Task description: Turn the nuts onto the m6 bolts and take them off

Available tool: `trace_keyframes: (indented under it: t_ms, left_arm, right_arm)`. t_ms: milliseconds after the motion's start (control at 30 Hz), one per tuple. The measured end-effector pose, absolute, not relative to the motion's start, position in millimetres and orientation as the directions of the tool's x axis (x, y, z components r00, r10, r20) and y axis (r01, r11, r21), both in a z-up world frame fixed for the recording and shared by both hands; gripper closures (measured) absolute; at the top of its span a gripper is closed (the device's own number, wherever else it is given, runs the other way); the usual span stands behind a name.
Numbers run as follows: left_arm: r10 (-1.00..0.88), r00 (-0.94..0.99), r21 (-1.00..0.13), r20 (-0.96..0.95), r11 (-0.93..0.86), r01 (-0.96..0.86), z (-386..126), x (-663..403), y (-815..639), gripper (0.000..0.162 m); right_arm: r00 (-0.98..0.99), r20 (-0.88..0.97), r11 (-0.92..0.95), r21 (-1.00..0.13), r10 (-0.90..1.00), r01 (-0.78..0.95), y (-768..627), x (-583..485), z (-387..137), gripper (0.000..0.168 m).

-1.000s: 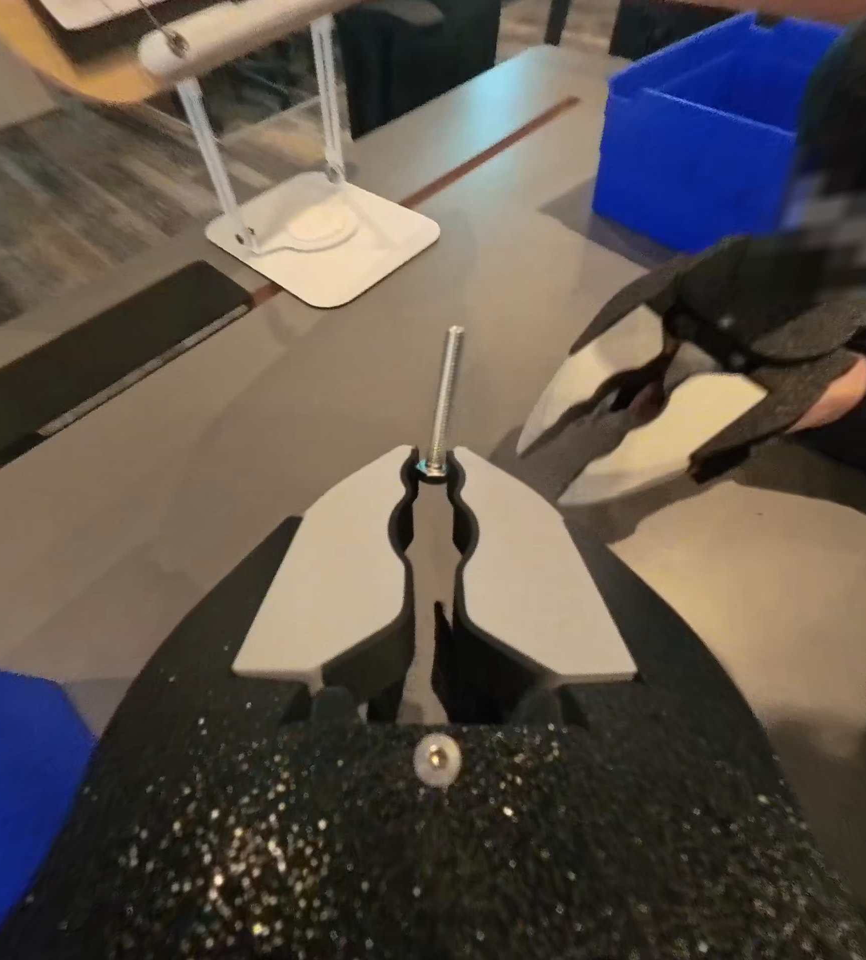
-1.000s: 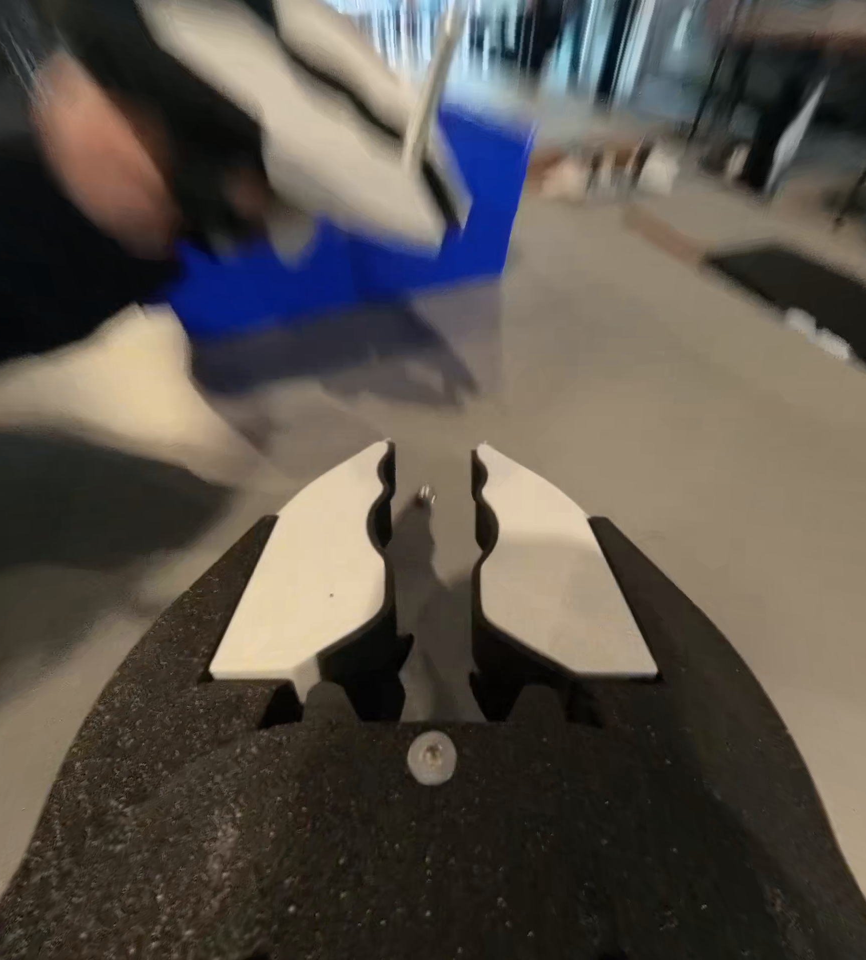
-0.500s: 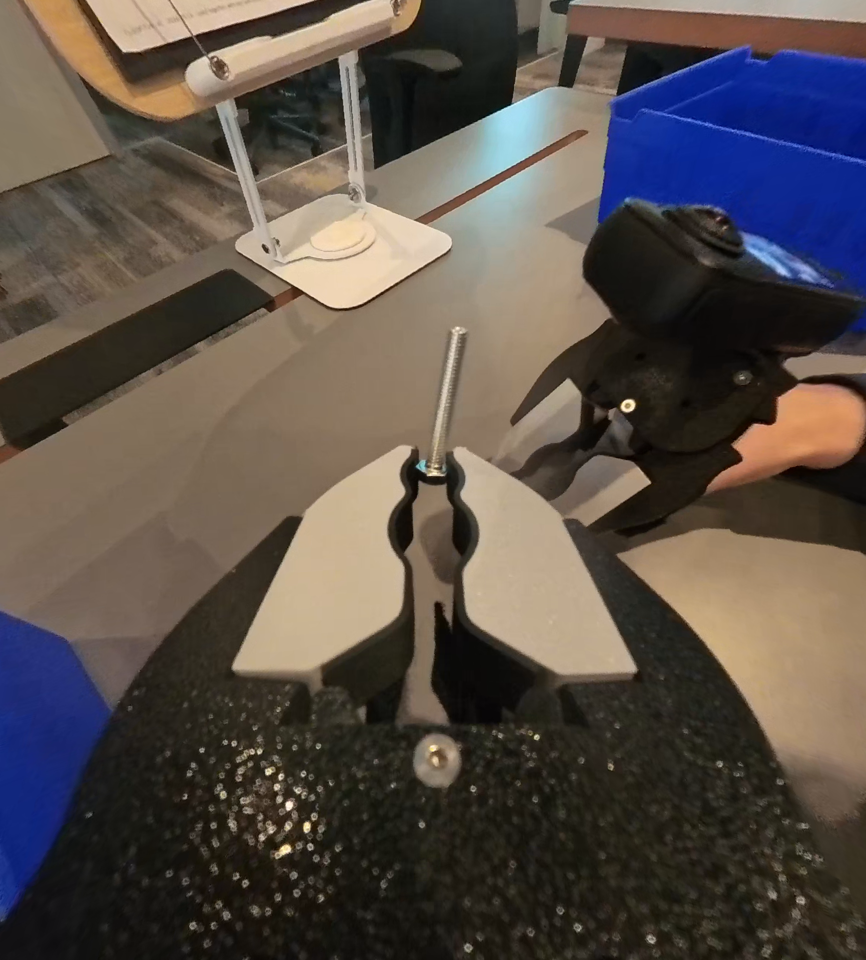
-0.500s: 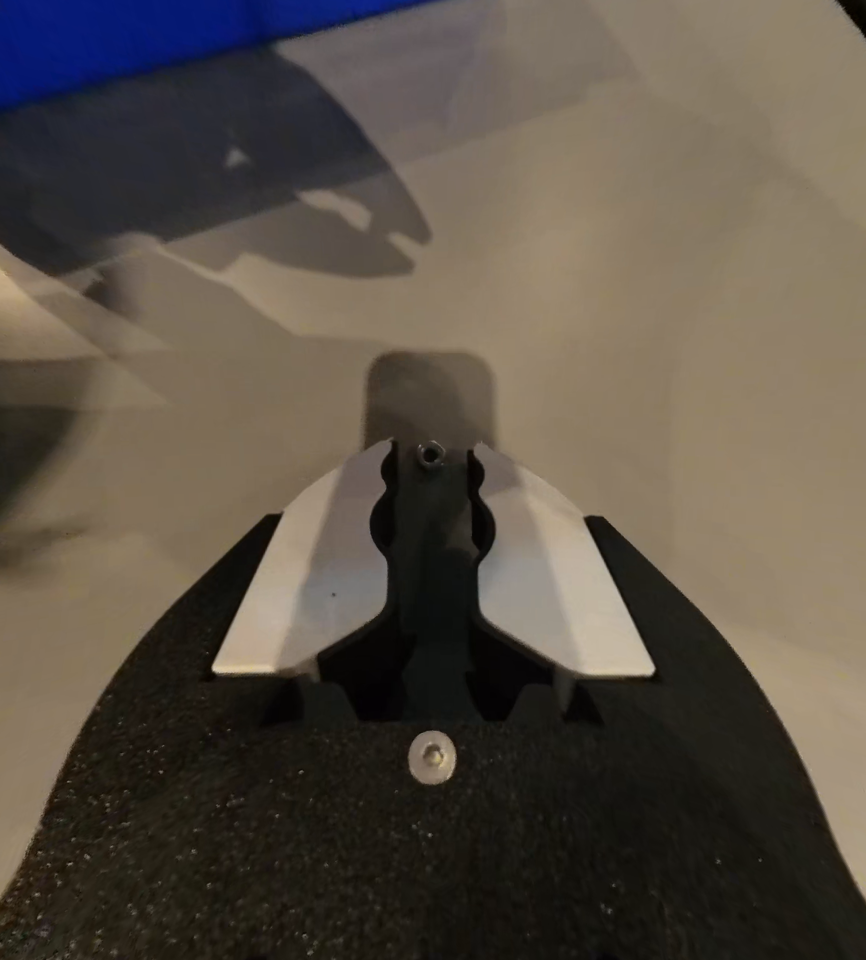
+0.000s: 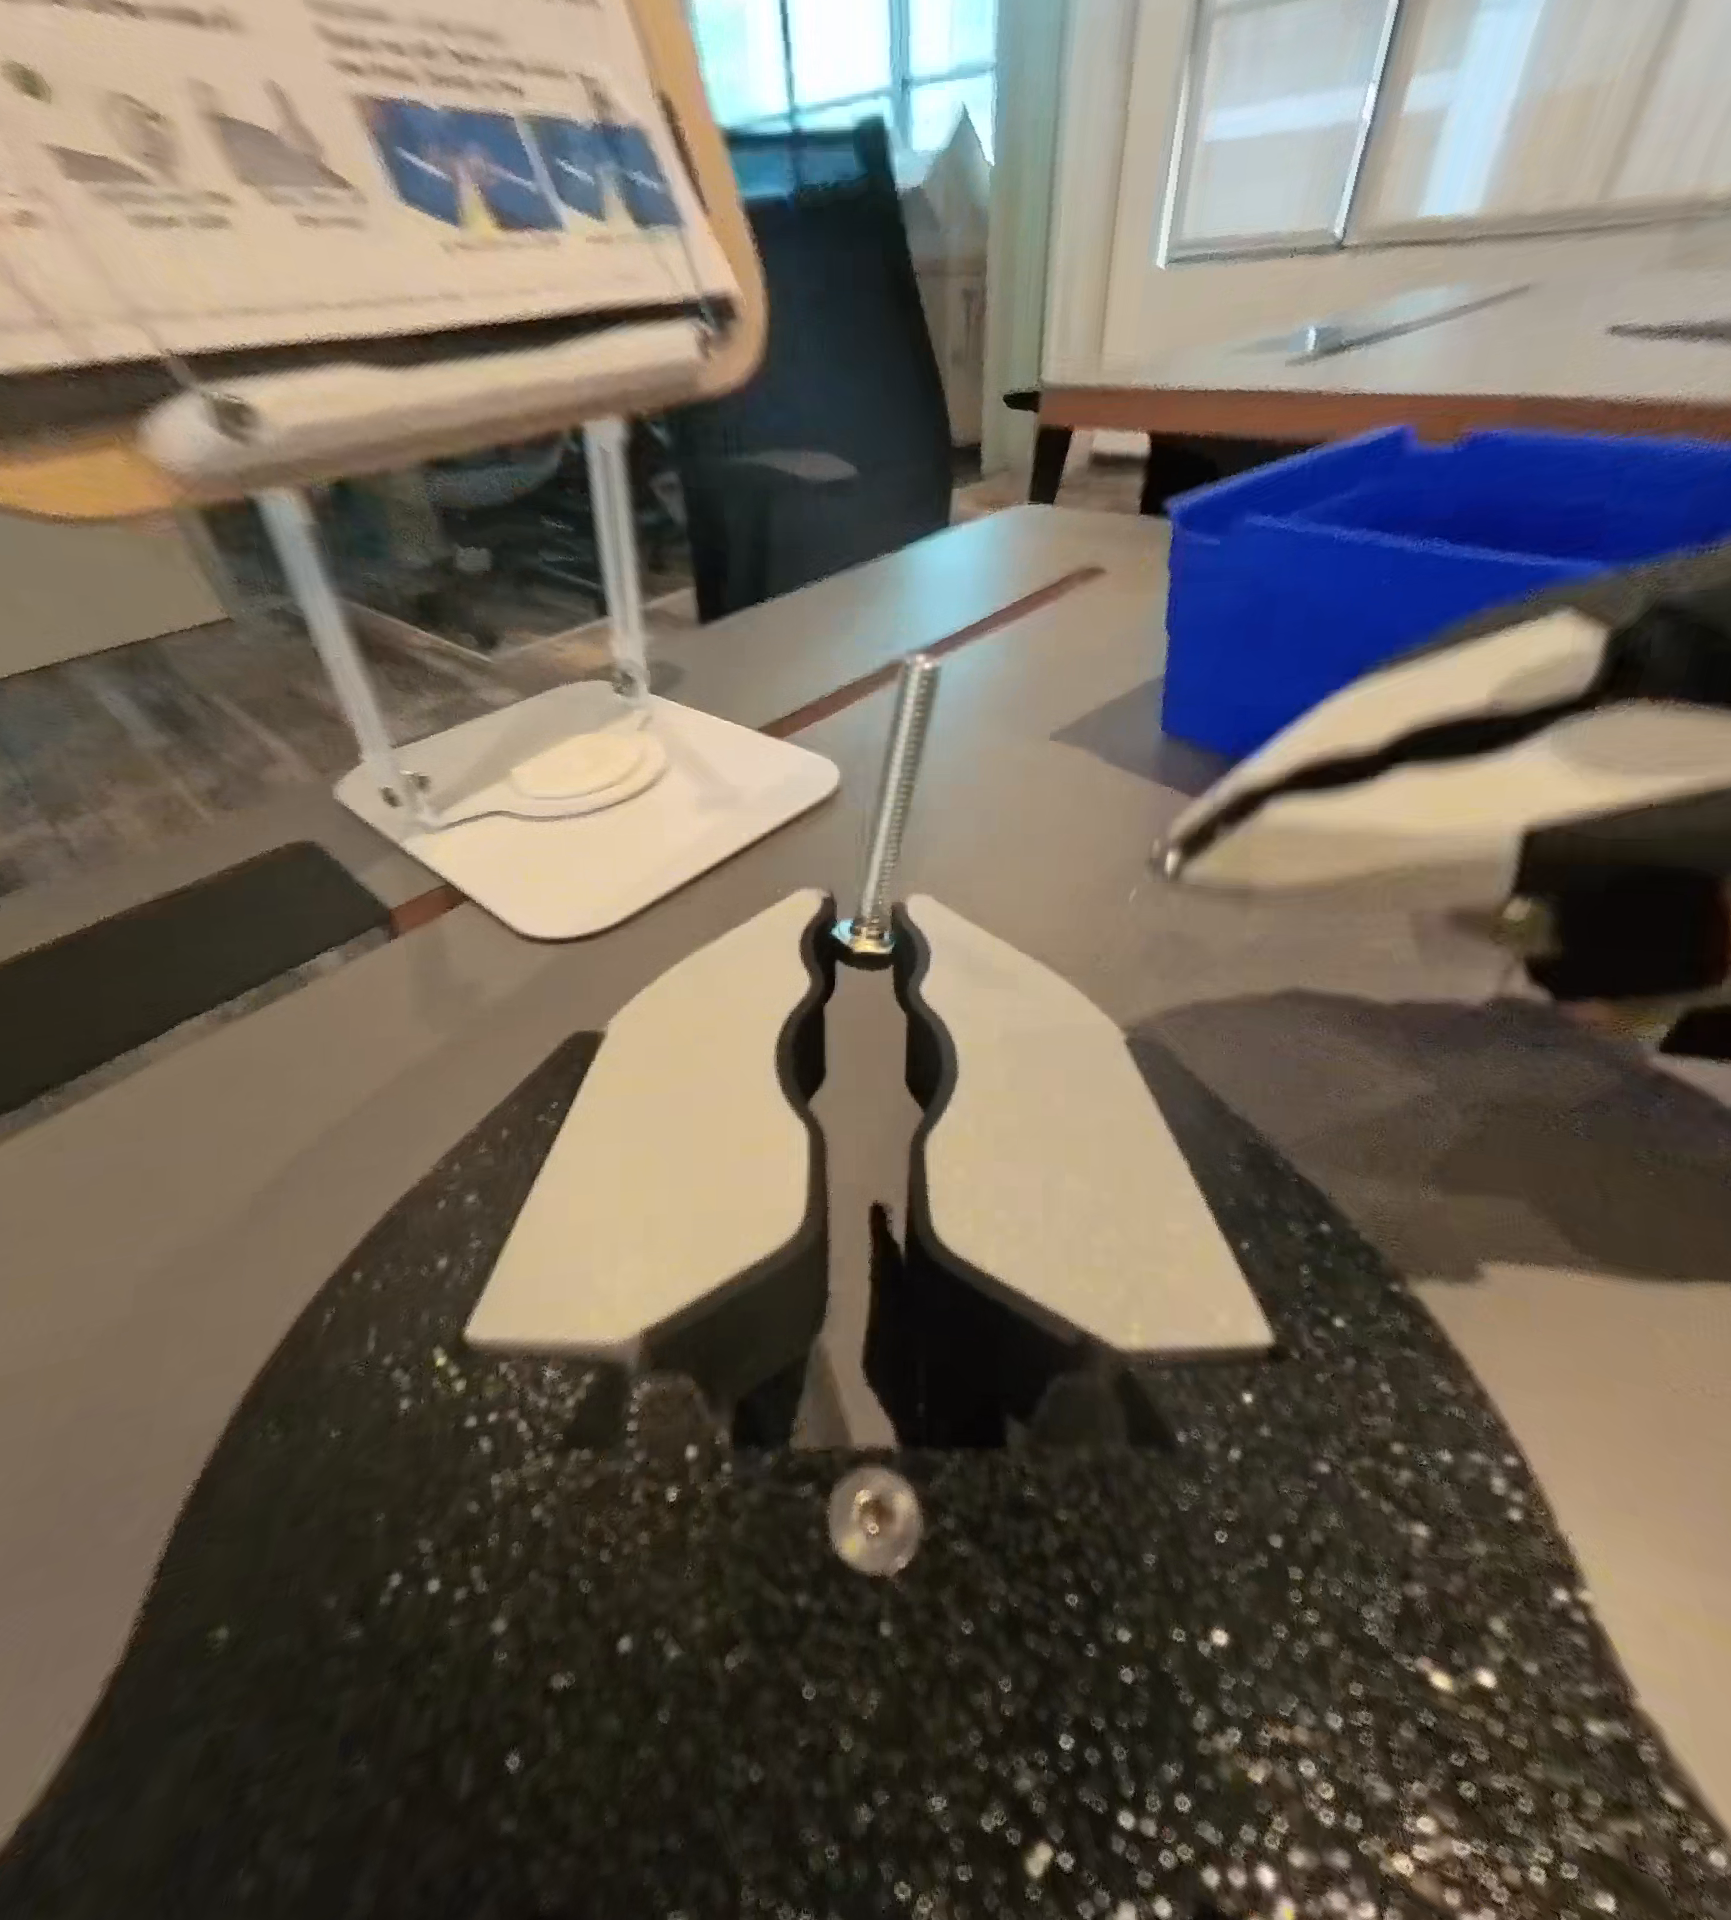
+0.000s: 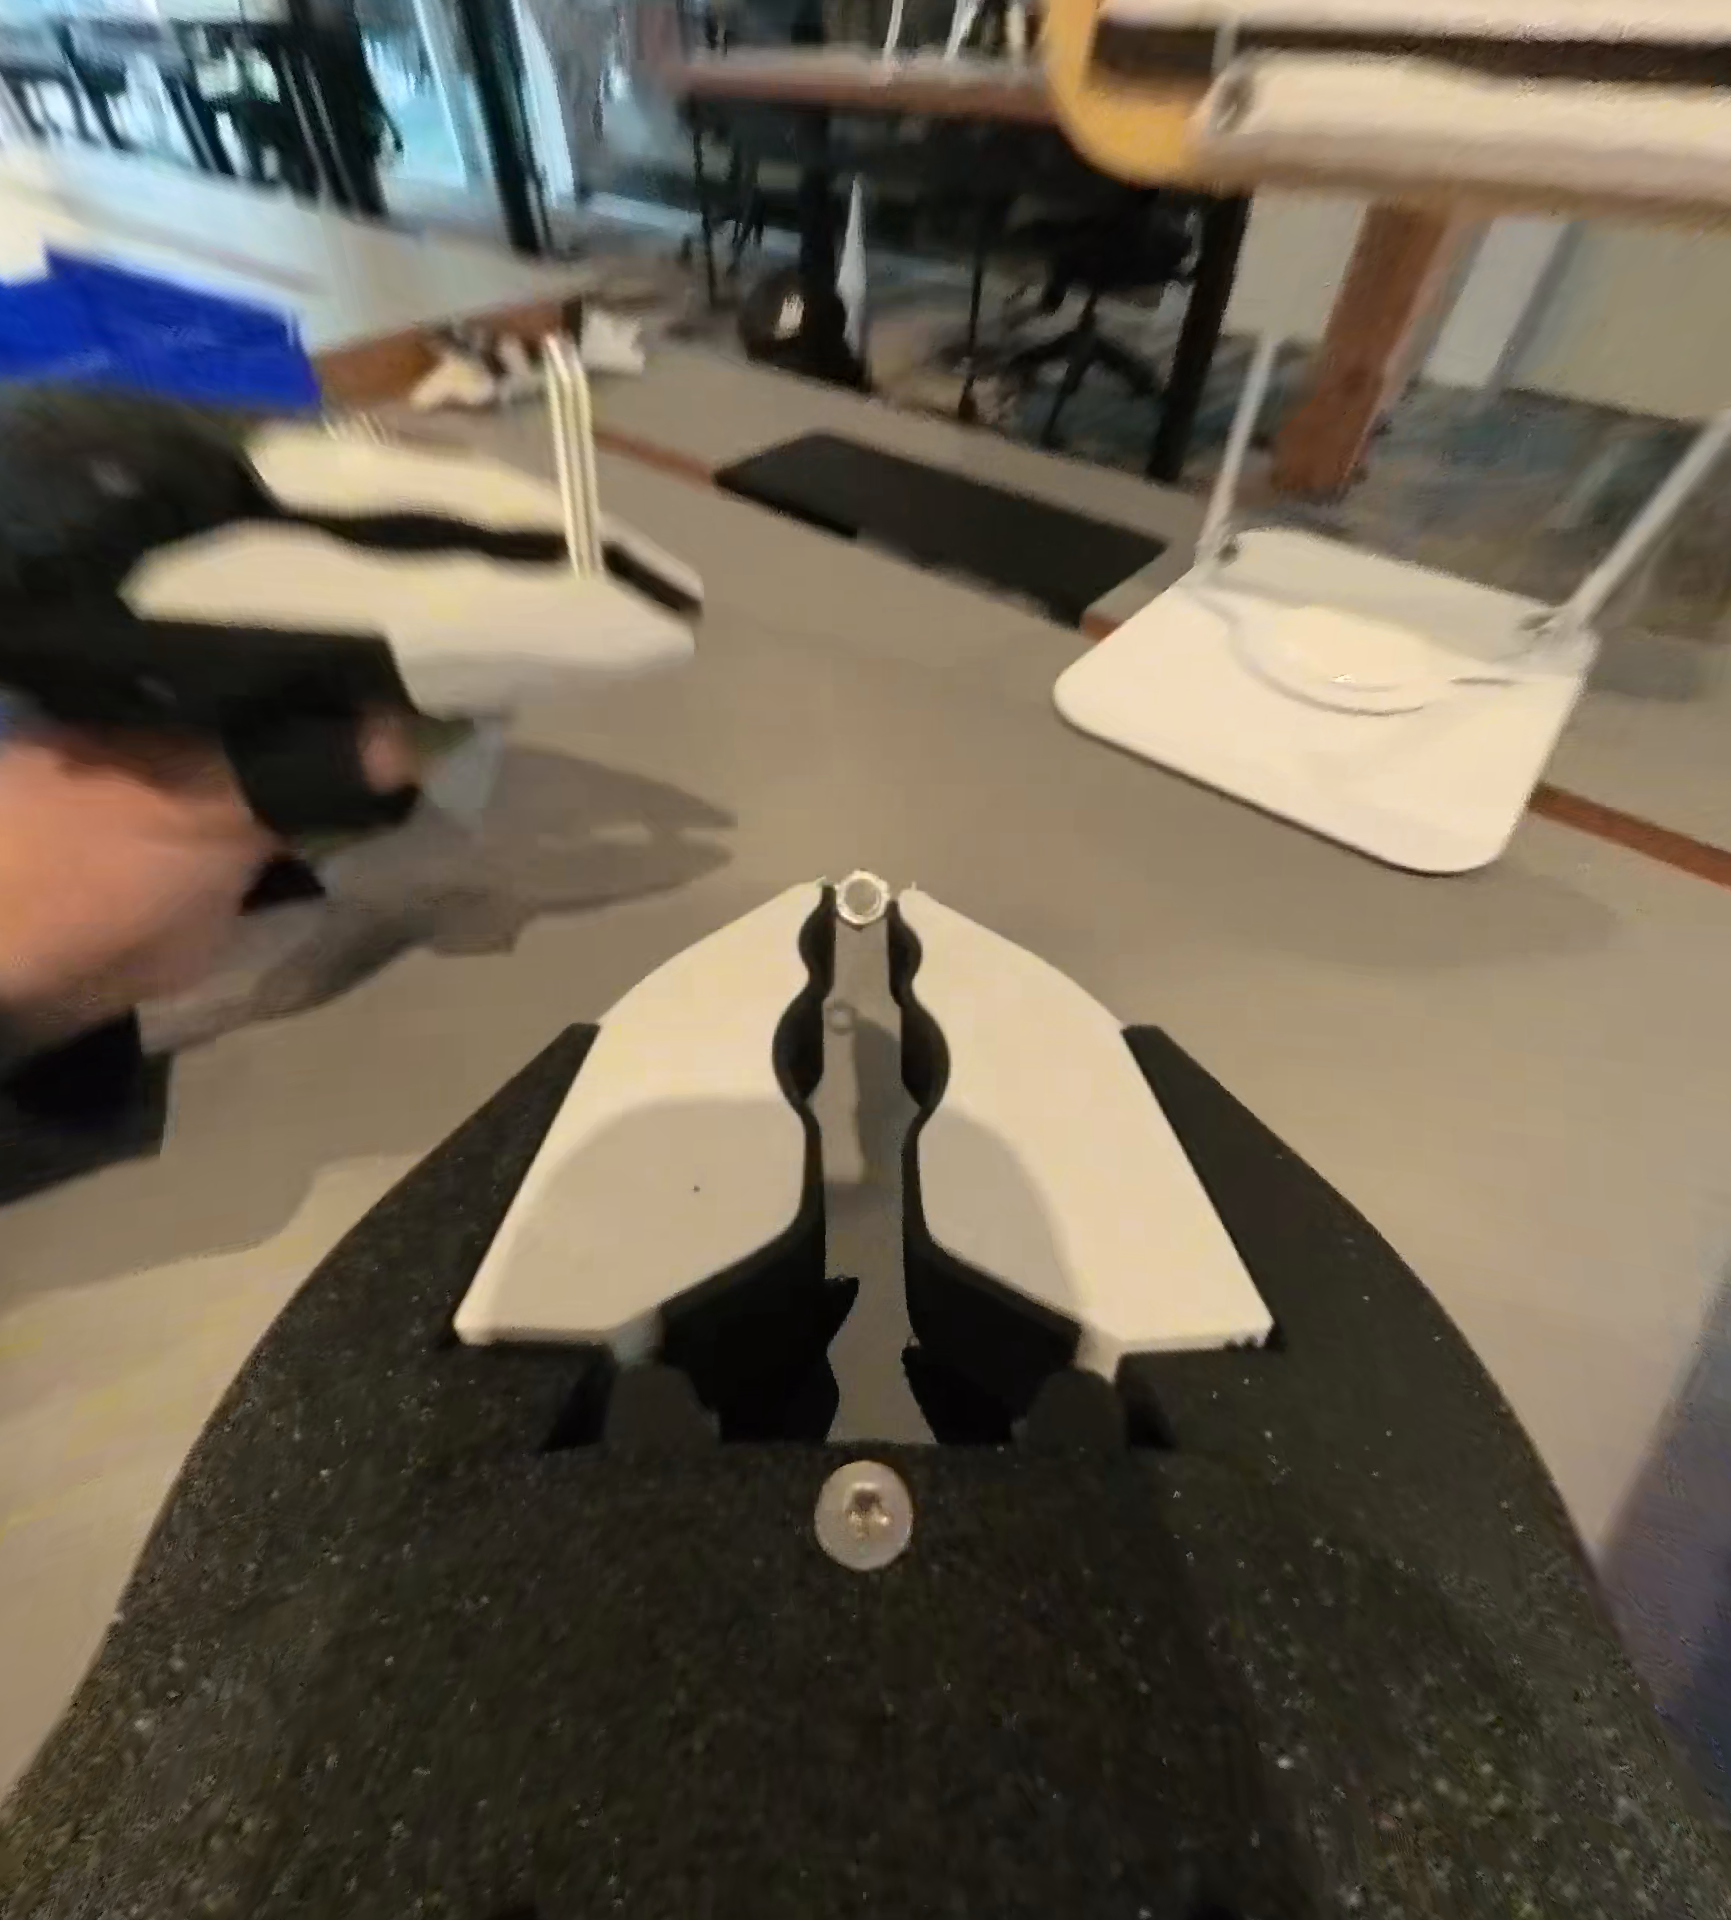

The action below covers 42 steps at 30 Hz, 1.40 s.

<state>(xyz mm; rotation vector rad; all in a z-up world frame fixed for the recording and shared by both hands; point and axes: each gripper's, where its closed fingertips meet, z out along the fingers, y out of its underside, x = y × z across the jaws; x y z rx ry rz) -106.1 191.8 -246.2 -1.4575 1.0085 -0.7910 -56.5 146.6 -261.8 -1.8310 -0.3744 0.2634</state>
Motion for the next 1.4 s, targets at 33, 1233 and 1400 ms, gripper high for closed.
trace_keyframes:
  t_ms: [33,1233,1400]
  left_arm:
    - [-0.925,0.373,-0.985,-0.072,0.008,-0.171,-252,-98,188,0.152]
    - [-0.991,-0.111,-0.914,-0.07,0.109,-0.391,-301,-80,123,0.152]
    - [-0.989,-0.124,-0.911,-0.078,0.121,-0.394,-301,-80,121,0.152]
  right_arm:
    - [0.93,0.009,-0.227,-0.969,0.367,0.098,146,-49,-255,0.159]
    - [0.75,0.074,-0.108,-0.976,0.657,0.191,117,-83,-249,0.158]
    - [0.741,0.06,-0.125,-0.973,0.669,0.192,115,-84,-251,0.158]
